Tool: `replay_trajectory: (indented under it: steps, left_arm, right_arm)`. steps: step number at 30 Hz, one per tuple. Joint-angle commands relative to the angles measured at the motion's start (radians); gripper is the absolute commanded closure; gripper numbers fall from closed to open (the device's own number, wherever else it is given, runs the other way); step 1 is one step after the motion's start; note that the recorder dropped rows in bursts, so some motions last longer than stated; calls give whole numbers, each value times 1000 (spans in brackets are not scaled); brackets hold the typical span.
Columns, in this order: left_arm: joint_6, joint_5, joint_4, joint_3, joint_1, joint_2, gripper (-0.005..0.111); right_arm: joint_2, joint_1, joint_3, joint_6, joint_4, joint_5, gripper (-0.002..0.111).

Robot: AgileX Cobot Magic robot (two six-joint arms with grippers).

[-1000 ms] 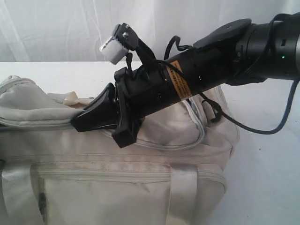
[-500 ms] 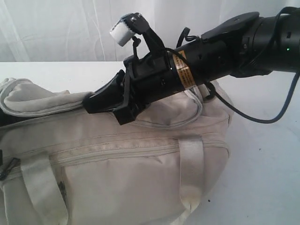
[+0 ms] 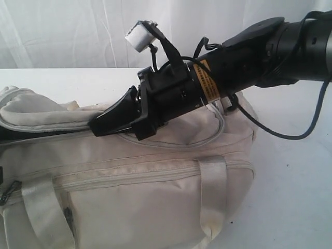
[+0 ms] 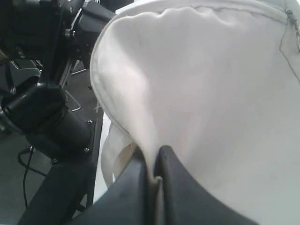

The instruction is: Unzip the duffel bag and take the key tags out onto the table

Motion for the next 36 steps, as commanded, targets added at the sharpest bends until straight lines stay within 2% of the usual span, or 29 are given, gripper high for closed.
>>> replay_trajectory:
  steps: [1,3,9,12,15,17,21,27,30,34,36]
  left_arm:
    - [3,105,-1,4,1,-6,107]
    - [3,105,-1,4,1,-6,107]
    - [3,105,-1,4,1,-6,107]
    - [3,105,-1,4,1,-6,107]
    - [3,105,-1,4,1,-6,107]
    - [3,105,-1,4,1,-6,107]
    - [3,105,-1,4,1,-6,107]
    - [3,105,-3,4,1,-6,107]
    - [3,105,-3,4,1,-6,107]
    - [3,92,-9,4,1,-6,107]
    - [3,76,-9,4,1,-6,107]
  right_arm:
    - [11,-8,3,13,38,-50,108]
    - [25,-8,3,15,38,-50,105]
    - [63,-8,3,15,80,-60,86]
    - [65,-8,3,15,76,-57,82]
    - [65,-8,3,15,77,-47,83]
    - [65,-8,3,6,78,-34,88]
    - [65,-8,-18,-6,80,23,107]
    - [65,-8,-98,-1,97,252,108]
    - [65,-8,-147,-1,147,430,108]
    - [94,-10,-212,-1,198,758,108]
    - [130,-19,-247,13,248,838,108]
